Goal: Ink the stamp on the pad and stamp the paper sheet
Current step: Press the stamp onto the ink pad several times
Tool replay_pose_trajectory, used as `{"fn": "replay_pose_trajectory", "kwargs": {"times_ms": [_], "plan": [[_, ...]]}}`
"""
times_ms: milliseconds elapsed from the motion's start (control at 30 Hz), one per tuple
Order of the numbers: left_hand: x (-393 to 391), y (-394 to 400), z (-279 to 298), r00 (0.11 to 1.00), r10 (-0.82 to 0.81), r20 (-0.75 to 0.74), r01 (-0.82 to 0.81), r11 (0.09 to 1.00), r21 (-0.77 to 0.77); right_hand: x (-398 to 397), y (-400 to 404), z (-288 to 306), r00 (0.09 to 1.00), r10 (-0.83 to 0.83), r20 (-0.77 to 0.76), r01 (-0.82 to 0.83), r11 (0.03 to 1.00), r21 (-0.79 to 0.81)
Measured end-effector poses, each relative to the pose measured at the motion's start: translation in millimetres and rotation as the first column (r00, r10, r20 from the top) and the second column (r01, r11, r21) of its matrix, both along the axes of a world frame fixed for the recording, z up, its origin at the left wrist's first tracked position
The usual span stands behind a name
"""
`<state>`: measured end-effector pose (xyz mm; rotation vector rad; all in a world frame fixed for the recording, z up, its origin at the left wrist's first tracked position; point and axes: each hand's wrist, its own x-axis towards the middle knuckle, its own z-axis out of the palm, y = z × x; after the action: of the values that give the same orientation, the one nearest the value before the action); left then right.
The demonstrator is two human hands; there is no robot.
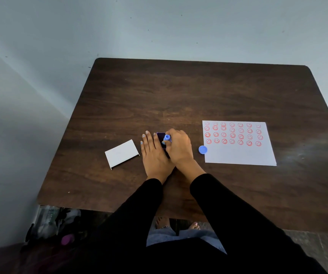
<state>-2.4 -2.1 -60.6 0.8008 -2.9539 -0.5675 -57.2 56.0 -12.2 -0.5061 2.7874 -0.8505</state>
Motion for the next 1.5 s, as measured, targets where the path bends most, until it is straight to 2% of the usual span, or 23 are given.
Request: {"fn": "replay_pose_trajectory", "kwargs": {"times_ms": [300, 467, 733, 800, 833, 900, 967, 1067, 1133, 1233, 1300, 1400, 1500], "plan": [[0.0, -0.6, -1.2, 1.000, -0.004, 0.014, 0.004, 1.000, -0.020, 0.3, -3.2, -3.6, 1.000, -0.011, 0.008, 0.011, 1.000, -0.011], [-0.2, -0.4, -0.6, 1.000, 0.000, 0.001, 0.000, 1.000, 0.007, -2.5, -0.6, -3.6, 0.997, -0.074, 0.029, 0.076, 0.996, -0.049], [1.6, 1.6, 0.0, 0.998, -0.009, -0.055, 0.010, 1.000, 0.014, -1.6, -0.3, -2.5, 0.997, -0.068, 0.029, 0.069, 0.996, -0.051], [1.7, 3.4, 1.1, 0.995, 0.000, -0.099, 0.003, 1.000, 0.030, -2.6, 0.7, 0.1, 0.993, -0.105, 0.048, 0.110, 0.988, -0.106], [1.6, 4.4, 1.9, 0.992, 0.007, -0.122, -0.003, 0.999, 0.032, -3.2, 2.9, 3.0, 0.985, -0.154, 0.073, 0.165, 0.969, -0.184], [0.8, 9.1, 5.4, 0.982, -0.032, -0.184, 0.035, 0.999, 0.014, -6.0, 11.5, 11.6, 0.949, -0.274, 0.159, 0.315, 0.865, -0.390], [-2.1, 21.3, 9.8, 0.953, -0.214, -0.212, 0.210, 0.977, -0.040, -11.5, 26.9, 19.6, 0.885, -0.383, 0.266, 0.466, 0.697, -0.545], [-9.9, 49.7, 11.7, 0.816, -0.562, -0.138, 0.543, 0.826, -0.152, -24.5, 58.7, 23.0, 0.756, -0.537, 0.374, 0.638, 0.480, -0.602], [-12.0, 62.4, 10.4, 0.756, -0.653, -0.048, 0.636, 0.750, -0.183, -31.3, 82.6, 17.3, 0.670, -0.625, 0.400, 0.712, 0.389, -0.585], [-8.8, 64.6, 6.2, 0.751, -0.659, 0.041, 0.650, 0.726, -0.223, -36.8, 116.8, 6.8, 0.534, -0.701, 0.472, 0.806, 0.255, -0.534], [-5.6, 60.1, 6.7, 0.768, -0.639, 0.047, 0.626, 0.733, -0.267, -38.0, 135.4, 1.5, 0.470, -0.703, 0.534, 0.839, 0.167, -0.518], [-2.4, 54.8, 10.9, 0.815, -0.579, 0.011, 0.551, 0.770, -0.320, -36.0, 152.4, -2.9, 0.417, -0.677, 0.606, 0.858, 0.073, -0.508], [-8.3, 57.0, 20.0, 0.869, -0.493, -0.039, 0.463, 0.839, -0.287, -33.0, 155.3, -3.4, 0.402, -0.660, 0.634, 0.870, 0.060, -0.489]]}}
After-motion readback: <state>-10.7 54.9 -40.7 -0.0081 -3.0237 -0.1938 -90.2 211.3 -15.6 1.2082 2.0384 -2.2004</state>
